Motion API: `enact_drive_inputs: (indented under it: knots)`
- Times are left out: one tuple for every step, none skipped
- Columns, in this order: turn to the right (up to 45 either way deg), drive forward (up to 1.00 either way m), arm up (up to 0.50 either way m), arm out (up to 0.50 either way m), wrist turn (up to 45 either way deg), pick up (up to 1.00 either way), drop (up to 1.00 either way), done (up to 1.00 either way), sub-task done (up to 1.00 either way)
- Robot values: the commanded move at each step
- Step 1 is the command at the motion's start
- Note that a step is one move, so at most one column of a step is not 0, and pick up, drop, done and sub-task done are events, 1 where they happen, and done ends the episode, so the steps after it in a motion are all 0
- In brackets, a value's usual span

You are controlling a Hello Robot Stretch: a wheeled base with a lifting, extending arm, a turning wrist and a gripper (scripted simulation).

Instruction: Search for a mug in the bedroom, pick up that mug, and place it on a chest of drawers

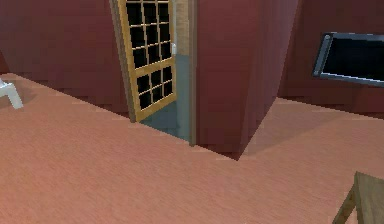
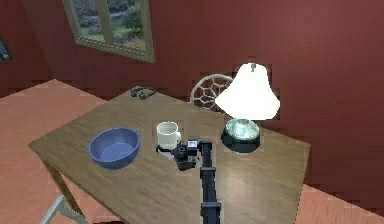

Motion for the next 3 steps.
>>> enact_drive_inputs:
  knots:
    - [0.0, 0.00, 0.00, 0.00, 0.0, 1.00, 0.00, 0.00, 0.00]
    - [0.0, 0.00, 0.10, 0.00, 0.0, 0.00, 0.00, 0.00, 0.00]
    - [0.0, 0.00, 0.26, 0.00, 0.0, 0.00, 0.00, 0.00, 0.00]
